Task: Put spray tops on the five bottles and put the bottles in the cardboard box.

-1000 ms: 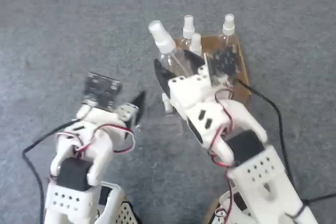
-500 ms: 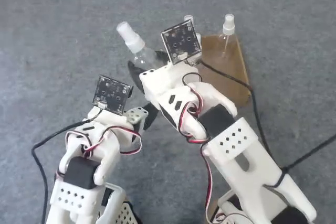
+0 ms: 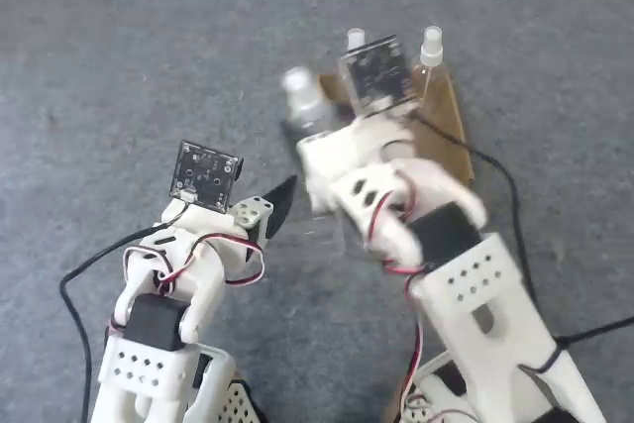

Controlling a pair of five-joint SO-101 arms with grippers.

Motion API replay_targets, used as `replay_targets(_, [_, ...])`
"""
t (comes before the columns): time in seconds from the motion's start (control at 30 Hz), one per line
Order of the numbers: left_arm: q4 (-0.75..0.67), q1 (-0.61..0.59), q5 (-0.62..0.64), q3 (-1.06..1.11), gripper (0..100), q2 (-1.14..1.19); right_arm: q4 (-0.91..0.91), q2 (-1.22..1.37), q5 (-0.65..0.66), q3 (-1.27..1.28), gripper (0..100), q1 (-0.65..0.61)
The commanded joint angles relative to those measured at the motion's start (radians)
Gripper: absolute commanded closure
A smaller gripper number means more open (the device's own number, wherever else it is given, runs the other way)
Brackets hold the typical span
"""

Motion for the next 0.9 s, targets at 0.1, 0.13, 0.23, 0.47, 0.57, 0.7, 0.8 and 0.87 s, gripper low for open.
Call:
replay_targets(0.1, [-0.032, -0.012, 0.011, 0.01, 76, -0.014, 0.016, -0.048, 0.175, -0.13, 99.2, 0.34])
replay_targets(0.13, [-0.032, -0.014, 0.011, 0.01, 76, -0.014, 0.016, -0.044, 0.184, -0.126, 99.2, 0.375])
replay_targets(0.23, [-0.032, -0.014, 0.012, 0.01, 76, -0.014, -0.004, 0.013, 0.187, -0.084, 99.2, 0.438])
replay_targets(0.47, [-0.032, -0.014, 0.011, 0.03, 76, -0.014, -0.216, 0.251, 0.181, -0.037, 99.2, 0.443])
replay_targets(0.57, [-0.032, -0.014, 0.011, 0.031, 76, -0.014, -0.283, 0.344, 0.121, -0.038, 99.2, 0.443])
replay_targets(0.7, [-0.034, -0.014, 0.008, 0.031, 76, -0.014, -0.352, 0.446, 0.075, -0.034, 99.2, 0.444])
replay_targets(0.8, [-0.034, -0.014, 0.006, 0.031, 76, -0.014, -0.39, 0.493, 0.038, -0.034, 99.2, 0.444])
replay_targets(0.87, [-0.034, -0.014, 0.006, 0.033, 76, -0.014, -0.41, 0.522, 0.014, -0.032, 99.2, 0.444])
